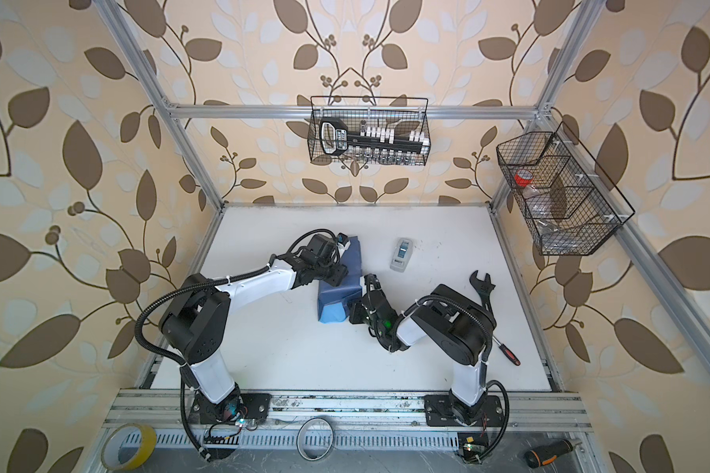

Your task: Wrap the gift box in paper

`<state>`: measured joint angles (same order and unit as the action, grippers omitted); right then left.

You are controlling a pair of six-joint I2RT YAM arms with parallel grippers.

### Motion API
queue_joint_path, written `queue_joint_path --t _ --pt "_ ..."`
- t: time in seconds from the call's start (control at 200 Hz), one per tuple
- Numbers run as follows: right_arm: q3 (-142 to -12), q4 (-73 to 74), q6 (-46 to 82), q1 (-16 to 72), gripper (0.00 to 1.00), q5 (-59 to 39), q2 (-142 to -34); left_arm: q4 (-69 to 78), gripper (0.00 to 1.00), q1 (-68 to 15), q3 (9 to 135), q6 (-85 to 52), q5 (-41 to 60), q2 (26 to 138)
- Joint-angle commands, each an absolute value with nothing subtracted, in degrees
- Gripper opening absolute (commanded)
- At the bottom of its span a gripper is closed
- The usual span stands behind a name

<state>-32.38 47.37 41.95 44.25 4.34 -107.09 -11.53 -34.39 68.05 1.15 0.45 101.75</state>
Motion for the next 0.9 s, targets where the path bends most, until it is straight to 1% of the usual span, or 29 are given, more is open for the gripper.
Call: queue_joint_path --t 0.0,0.185,0.515,0.895 --pt "-32.62 46.70 41.69 44.48 0.14 6.35 -108.80 -18.70 0.54 -34.12 66.34 0.66 2.41 105.54" --pt "-30.10 46.91 41.31 44.43 0.13 5.44 -108.30 -18.58 0.54 -34.17 66.27 0.62 2.17 105.51" --pt "-26.10 49.81 42.16 45.34 0.13 -1.95 -107.23 -18.82 0.54 -34.19 66.45 0.53 1.64 105.56" --pt "-24.09 50.27 42.89 46.98 0.11 -3.22 -105.82 -19.03 0.54 -34.18 66.58 0.53 1.39 105.73"
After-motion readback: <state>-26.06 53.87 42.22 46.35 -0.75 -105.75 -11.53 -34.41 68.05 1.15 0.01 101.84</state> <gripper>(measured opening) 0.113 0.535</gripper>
